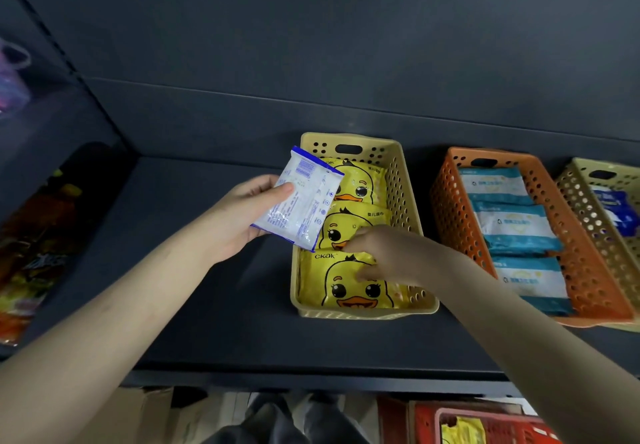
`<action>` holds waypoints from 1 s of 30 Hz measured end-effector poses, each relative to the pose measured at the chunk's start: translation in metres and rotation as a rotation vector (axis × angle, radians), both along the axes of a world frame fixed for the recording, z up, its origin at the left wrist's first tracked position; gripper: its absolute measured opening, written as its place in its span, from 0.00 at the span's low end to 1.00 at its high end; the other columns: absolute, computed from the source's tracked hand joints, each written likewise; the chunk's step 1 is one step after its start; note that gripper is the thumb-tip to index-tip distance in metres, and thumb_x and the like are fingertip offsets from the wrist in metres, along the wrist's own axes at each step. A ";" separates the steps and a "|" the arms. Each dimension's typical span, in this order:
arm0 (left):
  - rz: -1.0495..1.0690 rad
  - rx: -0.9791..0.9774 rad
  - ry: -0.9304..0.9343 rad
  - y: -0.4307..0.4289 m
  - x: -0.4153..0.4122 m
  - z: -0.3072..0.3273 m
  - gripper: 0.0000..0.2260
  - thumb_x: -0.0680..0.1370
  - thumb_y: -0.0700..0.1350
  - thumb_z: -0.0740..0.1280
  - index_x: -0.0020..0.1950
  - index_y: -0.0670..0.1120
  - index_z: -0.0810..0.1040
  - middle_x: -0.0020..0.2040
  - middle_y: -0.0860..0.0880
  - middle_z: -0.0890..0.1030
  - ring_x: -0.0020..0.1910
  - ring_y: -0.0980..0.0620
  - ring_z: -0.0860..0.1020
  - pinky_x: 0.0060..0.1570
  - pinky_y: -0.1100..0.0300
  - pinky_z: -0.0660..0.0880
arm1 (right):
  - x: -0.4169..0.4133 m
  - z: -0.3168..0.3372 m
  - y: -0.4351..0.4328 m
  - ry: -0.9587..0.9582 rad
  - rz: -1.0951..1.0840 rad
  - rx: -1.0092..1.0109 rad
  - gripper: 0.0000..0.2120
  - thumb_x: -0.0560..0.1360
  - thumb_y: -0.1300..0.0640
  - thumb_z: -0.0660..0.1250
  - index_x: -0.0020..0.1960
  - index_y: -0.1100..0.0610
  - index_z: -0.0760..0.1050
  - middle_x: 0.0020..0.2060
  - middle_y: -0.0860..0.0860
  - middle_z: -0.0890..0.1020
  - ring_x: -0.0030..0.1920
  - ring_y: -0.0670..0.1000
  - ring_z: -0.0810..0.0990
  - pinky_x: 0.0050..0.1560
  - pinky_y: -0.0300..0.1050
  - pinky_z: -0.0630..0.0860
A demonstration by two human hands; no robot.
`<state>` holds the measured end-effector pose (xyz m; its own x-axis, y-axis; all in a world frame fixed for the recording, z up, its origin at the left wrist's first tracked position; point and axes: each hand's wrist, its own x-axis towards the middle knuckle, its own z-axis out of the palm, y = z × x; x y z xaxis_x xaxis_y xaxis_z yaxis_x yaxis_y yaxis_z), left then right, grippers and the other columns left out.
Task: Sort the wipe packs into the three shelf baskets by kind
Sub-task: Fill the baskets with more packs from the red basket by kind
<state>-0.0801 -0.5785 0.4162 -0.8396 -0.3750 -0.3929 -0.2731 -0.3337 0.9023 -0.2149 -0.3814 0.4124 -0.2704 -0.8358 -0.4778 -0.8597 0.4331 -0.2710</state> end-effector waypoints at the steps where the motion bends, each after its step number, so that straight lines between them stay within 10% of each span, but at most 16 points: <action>1: 0.002 0.001 0.001 -0.001 0.001 0.000 0.07 0.79 0.45 0.65 0.55 0.46 0.78 0.47 0.50 0.84 0.42 0.56 0.82 0.36 0.66 0.77 | -0.002 0.002 0.002 -0.023 -0.038 -0.014 0.28 0.74 0.49 0.70 0.72 0.47 0.68 0.67 0.47 0.72 0.67 0.50 0.70 0.67 0.49 0.68; 7: -0.008 -0.008 -0.002 -0.006 0.005 0.002 0.11 0.79 0.46 0.65 0.59 0.44 0.77 0.50 0.48 0.83 0.45 0.54 0.82 0.39 0.64 0.77 | 0.002 0.014 0.004 -0.329 -0.169 -0.114 0.22 0.71 0.48 0.73 0.63 0.39 0.73 0.53 0.43 0.76 0.52 0.45 0.77 0.49 0.42 0.77; 16: -0.012 -0.015 -0.008 -0.010 0.008 -0.003 0.10 0.78 0.47 0.66 0.57 0.46 0.78 0.51 0.49 0.84 0.45 0.53 0.82 0.41 0.63 0.77 | -0.002 0.010 -0.003 -0.713 -0.356 0.022 0.22 0.74 0.56 0.72 0.66 0.46 0.73 0.54 0.52 0.79 0.53 0.54 0.82 0.53 0.50 0.81; 22: 0.013 -0.002 0.003 -0.014 0.007 -0.003 0.09 0.79 0.46 0.65 0.58 0.46 0.78 0.49 0.49 0.84 0.44 0.54 0.83 0.39 0.63 0.79 | 0.023 -0.007 -0.011 -0.559 -0.292 0.084 0.22 0.71 0.62 0.74 0.61 0.49 0.71 0.41 0.55 0.80 0.35 0.51 0.80 0.36 0.46 0.81; 30: 0.012 -0.009 0.012 -0.019 0.007 0.001 0.07 0.79 0.46 0.66 0.55 0.47 0.79 0.49 0.50 0.85 0.45 0.53 0.83 0.43 0.58 0.80 | 0.017 0.001 -0.016 -0.522 -0.314 0.061 0.23 0.72 0.58 0.74 0.63 0.49 0.70 0.43 0.53 0.81 0.37 0.50 0.81 0.37 0.46 0.83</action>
<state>-0.0730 -0.5975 0.4174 -0.8395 -0.3887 -0.3797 -0.2583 -0.3292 0.9082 -0.1978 -0.3974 0.4135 -0.2170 -0.7207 -0.6584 -0.4490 0.6726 -0.5883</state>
